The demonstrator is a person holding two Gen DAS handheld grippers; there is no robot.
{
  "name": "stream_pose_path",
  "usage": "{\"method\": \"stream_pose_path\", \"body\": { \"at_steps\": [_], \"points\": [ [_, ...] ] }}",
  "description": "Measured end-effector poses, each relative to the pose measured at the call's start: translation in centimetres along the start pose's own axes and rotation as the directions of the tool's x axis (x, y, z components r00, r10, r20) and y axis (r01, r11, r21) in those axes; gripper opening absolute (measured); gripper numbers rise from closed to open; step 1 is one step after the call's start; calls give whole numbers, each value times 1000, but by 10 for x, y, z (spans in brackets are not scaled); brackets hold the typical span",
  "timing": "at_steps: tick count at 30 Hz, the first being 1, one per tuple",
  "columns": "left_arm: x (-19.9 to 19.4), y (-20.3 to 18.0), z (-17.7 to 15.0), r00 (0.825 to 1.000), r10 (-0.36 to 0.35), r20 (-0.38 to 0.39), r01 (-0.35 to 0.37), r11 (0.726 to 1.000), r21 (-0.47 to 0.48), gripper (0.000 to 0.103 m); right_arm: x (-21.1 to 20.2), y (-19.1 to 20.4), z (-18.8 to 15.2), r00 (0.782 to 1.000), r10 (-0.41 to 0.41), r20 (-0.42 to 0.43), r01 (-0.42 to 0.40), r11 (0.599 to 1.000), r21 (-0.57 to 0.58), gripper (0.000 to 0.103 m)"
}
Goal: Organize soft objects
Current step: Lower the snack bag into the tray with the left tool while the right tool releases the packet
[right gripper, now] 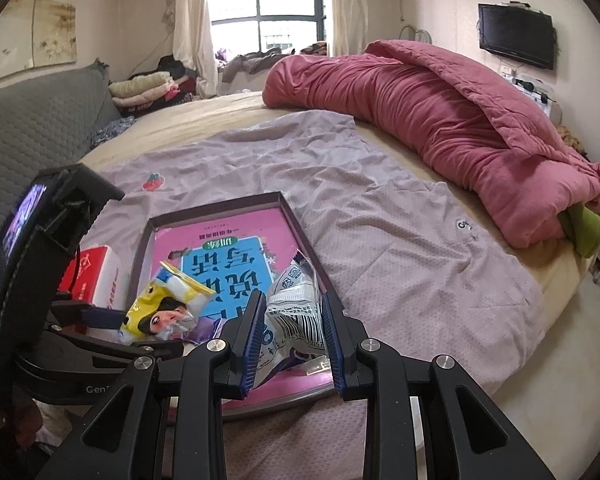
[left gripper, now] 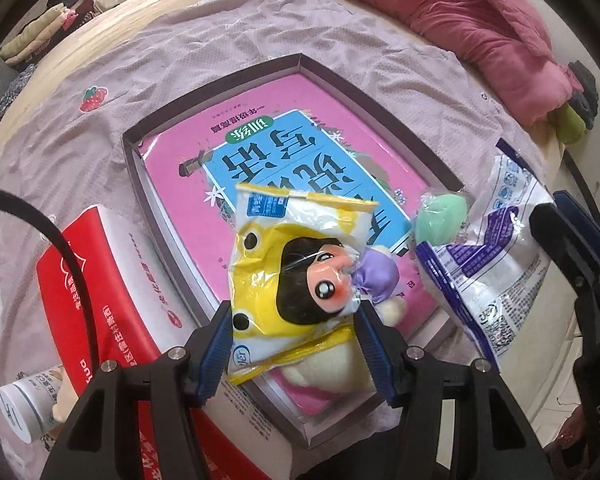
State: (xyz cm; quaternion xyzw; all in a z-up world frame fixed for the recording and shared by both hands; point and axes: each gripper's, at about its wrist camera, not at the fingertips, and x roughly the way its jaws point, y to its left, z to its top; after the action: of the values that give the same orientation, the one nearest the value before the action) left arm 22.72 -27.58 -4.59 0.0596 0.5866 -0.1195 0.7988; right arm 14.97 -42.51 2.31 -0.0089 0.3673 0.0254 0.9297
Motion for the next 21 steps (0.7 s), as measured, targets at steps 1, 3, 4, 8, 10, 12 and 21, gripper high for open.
{"method": "stream_pose_path", "body": {
  "at_steps": [1, 3, 4, 8, 10, 12, 21],
  "points": [
    [0, 1, 0, 1000, -2, -1, 2, 1000, -6, 60, 3, 1, -1, 1000, -3, -12, 3, 1000, -3, 30],
    [0, 3, 1, 1000, -4, -2, 4, 1000, -12, 60, 9, 3, -2, 999, 1, -32, -1, 1000, -4, 30],
    [1, 3, 1, 1000, -4, -4, 4, 1000, -13, 60, 13, 4, -3, 999, 6, -43, -6, 1000, -4, 30],
    [1, 2, 2, 1000, -2, -6, 1, 1000, -13, 60, 24, 10, -7, 997, 4, -77, -6, 1000, -22, 30],
    [2, 2, 3, 1000, -1, -6, 1, 1000, -15, 60, 29, 11, -8, 996, -3, -89, 1, 1000, -20, 30],
    [2, 1, 3, 1000, -2, -6, 2, 1000, -16, 60, 33, 11, -9, 995, -6, -97, 5, 1000, -15, 30],
    [2, 2, 3, 1000, -5, -9, 4, 1000, -15, 60, 50, 14, -6, 994, -42, -100, 38, 998, -41, 29]
  ]
}}
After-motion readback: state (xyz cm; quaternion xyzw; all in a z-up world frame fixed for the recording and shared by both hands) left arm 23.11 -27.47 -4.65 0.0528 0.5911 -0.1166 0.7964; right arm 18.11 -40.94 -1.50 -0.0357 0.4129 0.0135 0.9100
